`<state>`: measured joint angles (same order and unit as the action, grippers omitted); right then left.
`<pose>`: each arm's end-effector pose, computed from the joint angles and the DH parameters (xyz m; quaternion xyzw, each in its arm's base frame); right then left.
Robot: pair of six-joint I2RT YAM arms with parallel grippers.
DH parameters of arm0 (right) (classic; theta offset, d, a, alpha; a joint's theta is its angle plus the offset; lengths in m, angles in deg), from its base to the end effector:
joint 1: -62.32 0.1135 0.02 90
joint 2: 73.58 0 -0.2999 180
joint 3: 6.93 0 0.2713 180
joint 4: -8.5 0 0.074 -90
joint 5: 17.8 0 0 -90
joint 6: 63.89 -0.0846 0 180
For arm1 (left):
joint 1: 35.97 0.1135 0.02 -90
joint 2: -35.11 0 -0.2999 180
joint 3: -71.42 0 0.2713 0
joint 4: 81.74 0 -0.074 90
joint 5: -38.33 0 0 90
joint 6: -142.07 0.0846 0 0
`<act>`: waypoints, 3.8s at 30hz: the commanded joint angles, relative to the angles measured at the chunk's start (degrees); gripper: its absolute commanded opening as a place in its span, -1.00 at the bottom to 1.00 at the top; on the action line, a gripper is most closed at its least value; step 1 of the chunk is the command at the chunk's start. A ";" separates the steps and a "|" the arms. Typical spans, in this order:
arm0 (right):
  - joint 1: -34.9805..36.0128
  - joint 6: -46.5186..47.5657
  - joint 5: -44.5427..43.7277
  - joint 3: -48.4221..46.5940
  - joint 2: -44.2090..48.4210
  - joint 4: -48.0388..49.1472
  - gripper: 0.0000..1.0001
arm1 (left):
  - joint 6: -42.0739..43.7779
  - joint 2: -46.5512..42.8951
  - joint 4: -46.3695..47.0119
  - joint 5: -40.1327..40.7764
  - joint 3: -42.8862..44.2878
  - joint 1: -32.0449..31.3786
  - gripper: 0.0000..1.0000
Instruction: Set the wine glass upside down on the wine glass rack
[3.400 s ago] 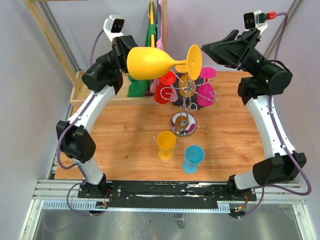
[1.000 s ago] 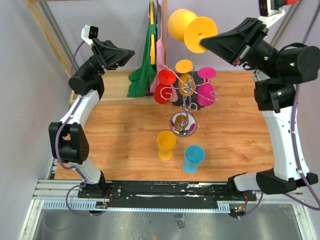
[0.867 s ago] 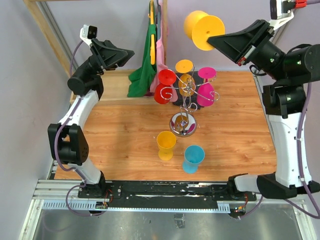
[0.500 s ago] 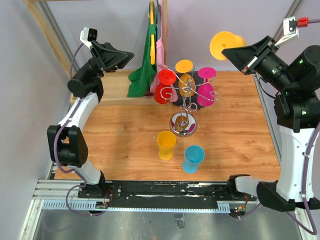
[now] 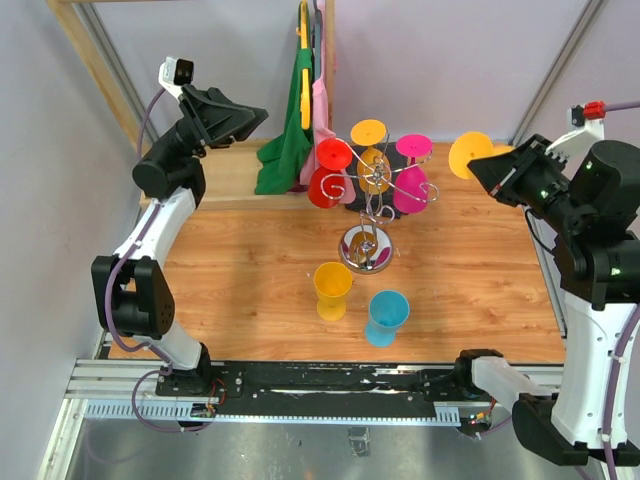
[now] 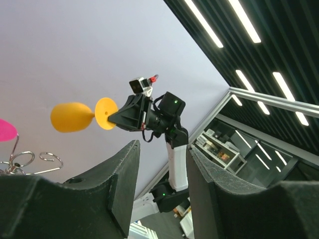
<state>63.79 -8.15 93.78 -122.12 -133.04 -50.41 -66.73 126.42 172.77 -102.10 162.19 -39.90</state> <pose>0.1720 0.0355 0.5875 0.0780 0.7209 0.3365 0.6008 0.3282 -0.0879 0.5337 0.1208 0.4234 -0.8148 0.3772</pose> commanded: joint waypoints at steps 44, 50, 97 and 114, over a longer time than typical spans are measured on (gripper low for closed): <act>-12.19 -31.79 26.99 35.04 -1.08 32.87 -0.99 | -6.38 -2.36 6.56 -1.68 -2.54 0.32 -0.07; -12.04 -33.28 28.71 35.45 -1.26 33.39 -0.99 | -6.26 -2.31 6.37 -1.53 -2.42 0.32 -0.07; -5.41 -34.50 33.69 38.54 -0.26 34.05 -0.99 | -6.54 -4.27 7.82 -0.41 -5.24 0.32 -0.06; -8.75 -33.51 33.42 39.75 2.92 31.45 -0.99 | -4.47 -6.94 5.18 -1.35 -6.48 0.32 -0.06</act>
<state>57.04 -42.88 126.24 -82.93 -131.71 -19.20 -66.73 121.67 172.68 -102.82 155.79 -39.90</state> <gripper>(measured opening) 0.031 0.469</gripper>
